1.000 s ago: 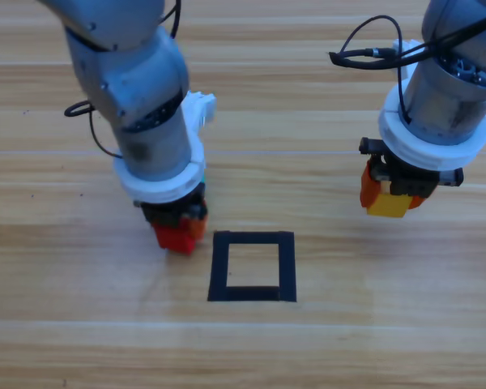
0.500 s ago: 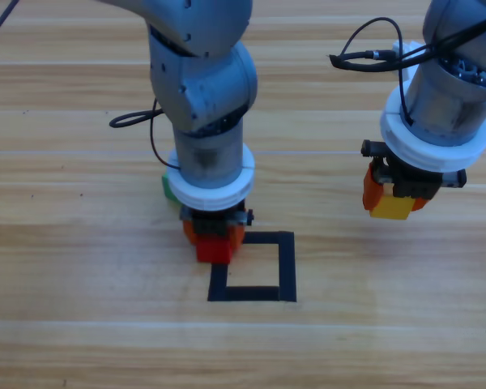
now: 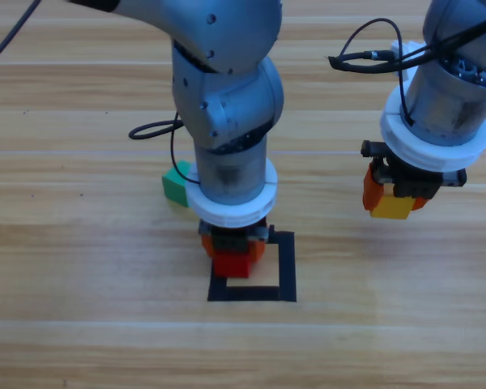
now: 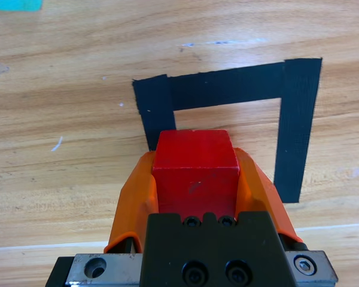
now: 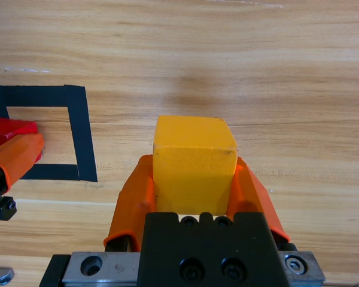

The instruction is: Stack the blocks in the rectangular block: red at the bottom, yellow in the middle, green on top

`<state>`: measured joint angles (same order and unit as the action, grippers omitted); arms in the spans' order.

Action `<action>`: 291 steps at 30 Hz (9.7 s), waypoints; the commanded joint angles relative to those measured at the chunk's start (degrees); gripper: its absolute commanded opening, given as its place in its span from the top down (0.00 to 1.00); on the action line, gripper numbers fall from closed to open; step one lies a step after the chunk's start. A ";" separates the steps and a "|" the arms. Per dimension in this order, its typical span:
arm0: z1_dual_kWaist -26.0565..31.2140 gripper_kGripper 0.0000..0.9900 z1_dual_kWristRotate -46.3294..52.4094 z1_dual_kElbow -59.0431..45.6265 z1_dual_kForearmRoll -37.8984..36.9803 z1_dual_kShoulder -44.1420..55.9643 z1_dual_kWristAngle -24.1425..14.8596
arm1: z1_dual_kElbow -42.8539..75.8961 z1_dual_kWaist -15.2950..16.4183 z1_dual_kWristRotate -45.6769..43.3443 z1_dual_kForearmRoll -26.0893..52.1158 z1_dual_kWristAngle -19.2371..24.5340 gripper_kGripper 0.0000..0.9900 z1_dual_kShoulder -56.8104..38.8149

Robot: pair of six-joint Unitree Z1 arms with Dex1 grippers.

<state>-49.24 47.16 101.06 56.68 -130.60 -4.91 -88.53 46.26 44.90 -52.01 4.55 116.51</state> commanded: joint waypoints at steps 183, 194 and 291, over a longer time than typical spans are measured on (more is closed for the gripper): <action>39.31 0.00 -58.06 8.37 14.16 20.21 16.16 | -53.15 13.06 14.95 -33.77 -3.67 0.81 30.97; 36.15 0.00 -58.06 18.12 19.96 15.11 12.73 | -54.21 12.62 15.83 -33.77 -0.95 0.81 31.58; 17.07 0.00 -39.87 27.79 19.43 -12.66 1.22 | 34.83 1.20 -36.82 34.25 -2.71 0.00 -31.88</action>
<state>-31.88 7.85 129.02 75.96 -139.94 -3.08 -54.92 48.75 8.57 -18.06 2.93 83.27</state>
